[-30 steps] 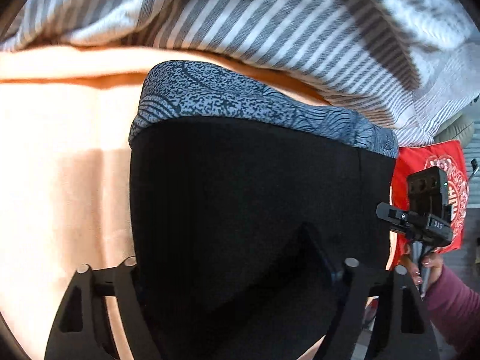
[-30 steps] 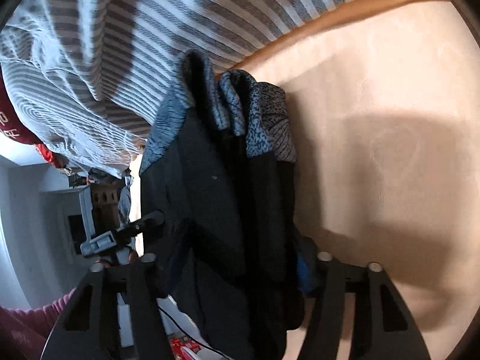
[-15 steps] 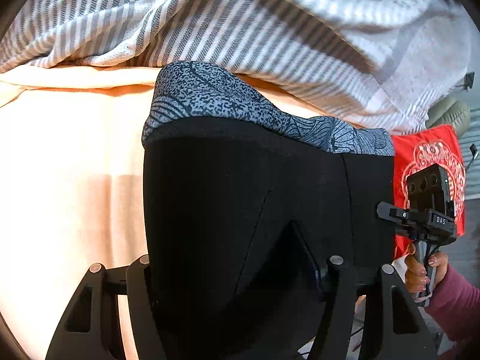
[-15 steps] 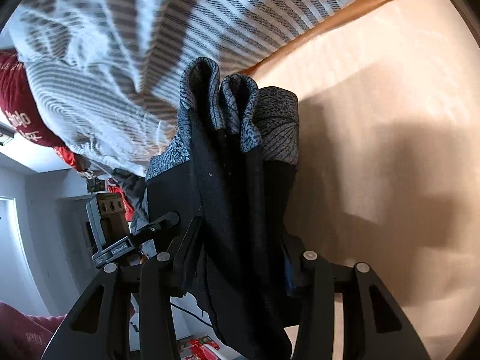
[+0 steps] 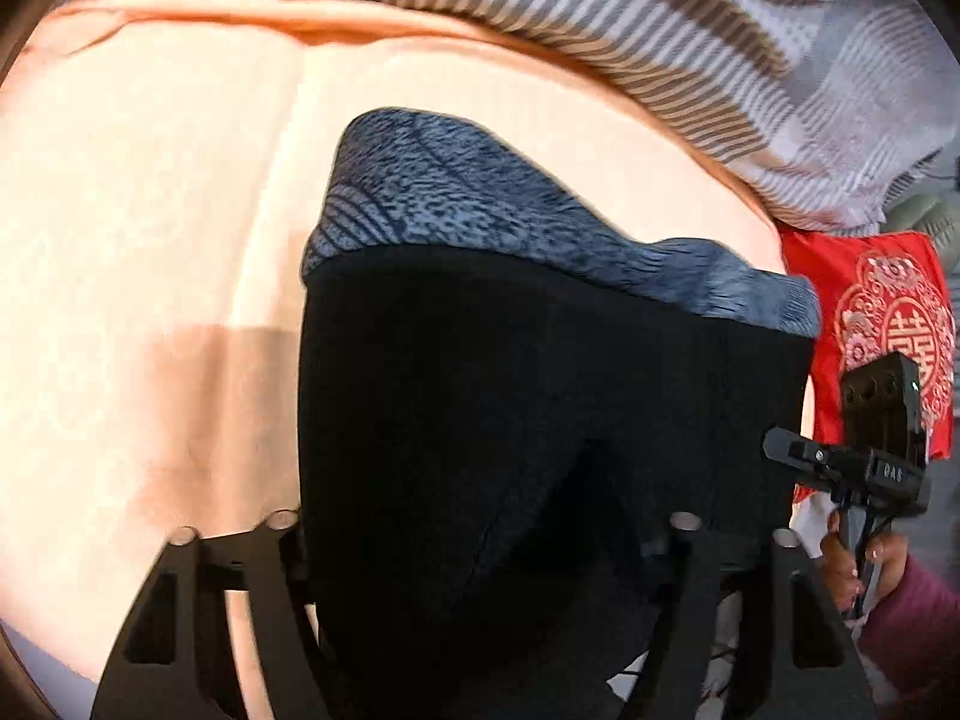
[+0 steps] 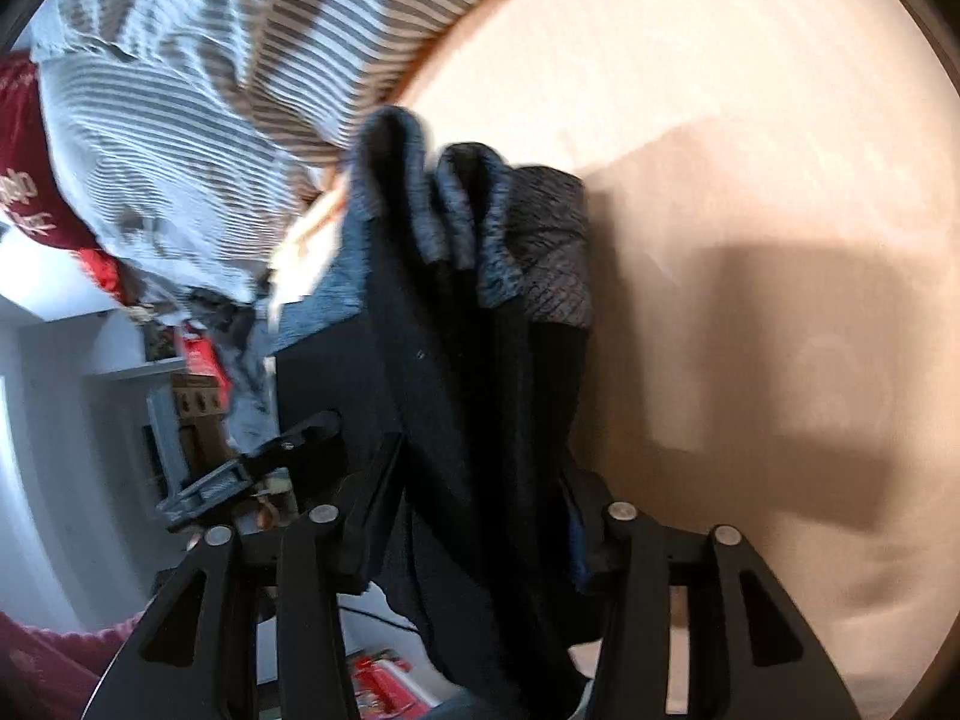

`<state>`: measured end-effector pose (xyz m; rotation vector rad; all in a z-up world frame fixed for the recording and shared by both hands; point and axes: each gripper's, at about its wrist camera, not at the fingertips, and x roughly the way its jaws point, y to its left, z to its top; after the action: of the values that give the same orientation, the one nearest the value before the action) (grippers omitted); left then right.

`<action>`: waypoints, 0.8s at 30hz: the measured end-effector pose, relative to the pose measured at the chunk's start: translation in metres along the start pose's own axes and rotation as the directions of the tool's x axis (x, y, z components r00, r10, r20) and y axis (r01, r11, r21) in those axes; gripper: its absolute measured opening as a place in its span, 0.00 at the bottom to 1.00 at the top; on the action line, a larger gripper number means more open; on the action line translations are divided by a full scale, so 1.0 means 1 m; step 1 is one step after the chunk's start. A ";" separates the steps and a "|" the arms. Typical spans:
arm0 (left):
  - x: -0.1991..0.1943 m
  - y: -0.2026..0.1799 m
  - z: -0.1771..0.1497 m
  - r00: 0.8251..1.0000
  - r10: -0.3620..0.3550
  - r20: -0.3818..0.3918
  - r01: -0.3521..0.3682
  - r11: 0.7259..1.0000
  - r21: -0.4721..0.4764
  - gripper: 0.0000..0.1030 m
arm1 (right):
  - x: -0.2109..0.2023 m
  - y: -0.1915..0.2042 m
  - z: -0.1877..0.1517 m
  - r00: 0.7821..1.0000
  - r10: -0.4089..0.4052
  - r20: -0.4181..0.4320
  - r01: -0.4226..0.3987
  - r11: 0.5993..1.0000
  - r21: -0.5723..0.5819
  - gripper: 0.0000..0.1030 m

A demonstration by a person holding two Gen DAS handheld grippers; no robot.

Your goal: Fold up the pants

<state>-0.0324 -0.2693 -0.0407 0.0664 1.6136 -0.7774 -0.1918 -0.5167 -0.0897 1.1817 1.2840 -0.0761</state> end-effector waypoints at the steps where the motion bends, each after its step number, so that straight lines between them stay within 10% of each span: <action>1: -0.002 0.000 -0.002 1.000 0.014 0.013 -0.014 1.000 0.010 0.75 | 0.000 -0.001 -0.002 1.000 -0.018 0.012 0.018 1.000 0.002 0.56; 9: -0.049 -0.010 -0.020 0.971 0.218 0.096 -0.228 0.968 0.108 0.75 | -0.043 0.031 -0.018 0.944 -0.302 0.132 0.299 0.953 0.043 0.62; 14: -0.065 -0.027 -0.041 0.972 0.204 0.120 -0.223 0.959 0.173 0.75 | -0.062 0.051 -0.039 0.883 -0.421 0.208 0.418 0.906 0.059 0.42; 24: -0.034 -0.044 -0.069 0.977 0.203 0.072 -0.214 0.955 0.206 0.75 | -0.031 0.066 -0.081 0.868 -0.471 0.155 0.478 0.878 -0.007 0.40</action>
<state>-0.1052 -0.2548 0.0089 0.3630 1.4444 -0.7777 -0.2177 -0.4463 -0.0109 0.7809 1.4103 -0.4875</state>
